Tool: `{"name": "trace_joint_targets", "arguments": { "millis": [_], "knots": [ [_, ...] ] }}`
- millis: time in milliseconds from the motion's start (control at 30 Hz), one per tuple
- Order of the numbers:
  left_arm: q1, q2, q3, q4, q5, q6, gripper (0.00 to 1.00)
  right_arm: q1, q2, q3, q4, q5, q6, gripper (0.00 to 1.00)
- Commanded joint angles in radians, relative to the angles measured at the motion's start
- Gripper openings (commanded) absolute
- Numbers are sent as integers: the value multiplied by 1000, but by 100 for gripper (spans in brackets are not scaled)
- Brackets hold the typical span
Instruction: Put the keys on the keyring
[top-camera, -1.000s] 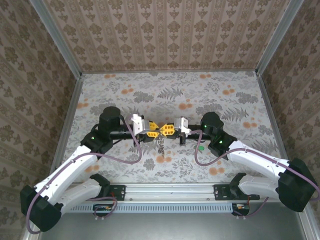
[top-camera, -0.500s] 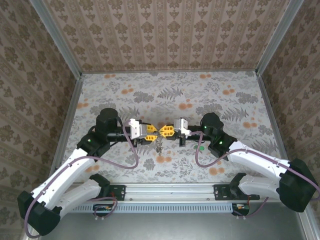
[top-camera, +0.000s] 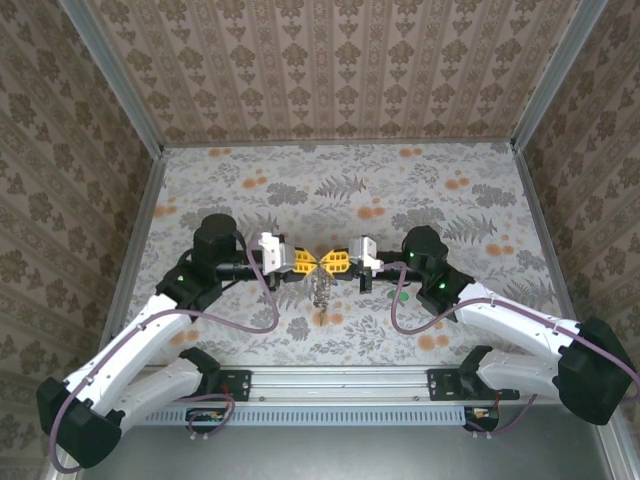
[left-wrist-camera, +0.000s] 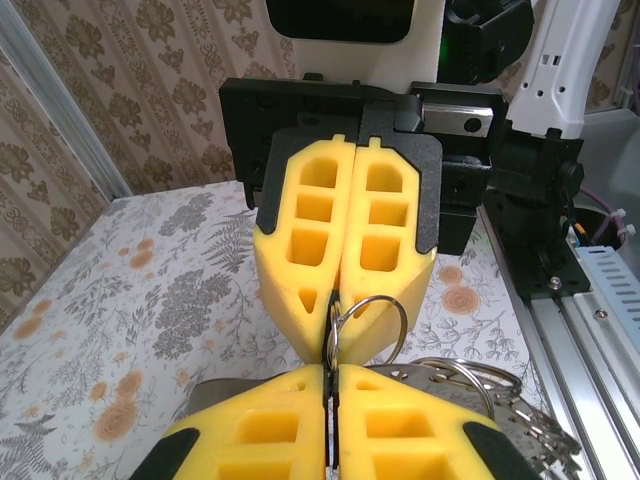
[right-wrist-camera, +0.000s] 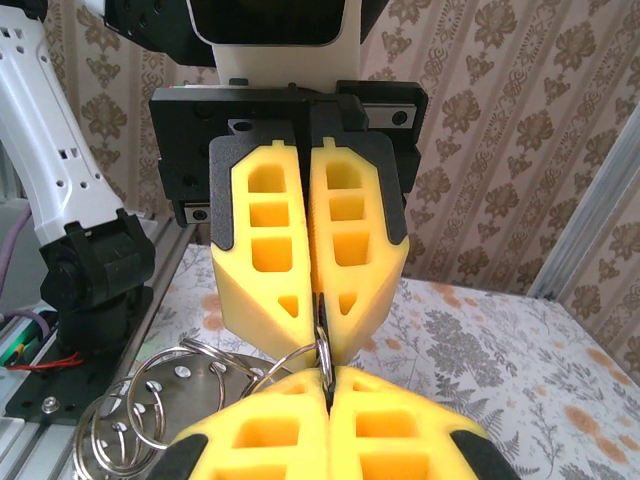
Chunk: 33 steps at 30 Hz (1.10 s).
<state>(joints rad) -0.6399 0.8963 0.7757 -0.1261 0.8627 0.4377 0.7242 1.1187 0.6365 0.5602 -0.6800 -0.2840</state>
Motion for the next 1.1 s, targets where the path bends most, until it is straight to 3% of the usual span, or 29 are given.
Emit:
{"name": "trace_joint_targets", "arguments": {
  "millis": [0, 100, 200, 500, 633, 767, 1067],
  "knots": [
    [-9, 16, 25, 5, 59, -15, 11, 2, -28, -1, 62, 22, 9, 0],
    [-7, 15, 23, 5, 49, -11, 18, 2, -31, -3, 60, 23, 8, 0],
    [-5, 20, 34, -22, 66, 1, 1, 3, -31, -2, 61, 23, 6, 0],
    [-4, 43, 48, -3, 26, -40, 0, 2, -12, 18, 64, 10, -4, 0],
    [-15, 58, 23, 94, 12, -102, 10, 5, 7, 16, 117, 12, 25, 0],
    [-25, 72, 17, 127, 12, -118, 7, 7, 27, 12, 169, 13, 54, 0],
    [-40, 57, 7, 153, 12, -107, 15, 15, 38, 6, 150, 14, 33, 0]
  ]
}}
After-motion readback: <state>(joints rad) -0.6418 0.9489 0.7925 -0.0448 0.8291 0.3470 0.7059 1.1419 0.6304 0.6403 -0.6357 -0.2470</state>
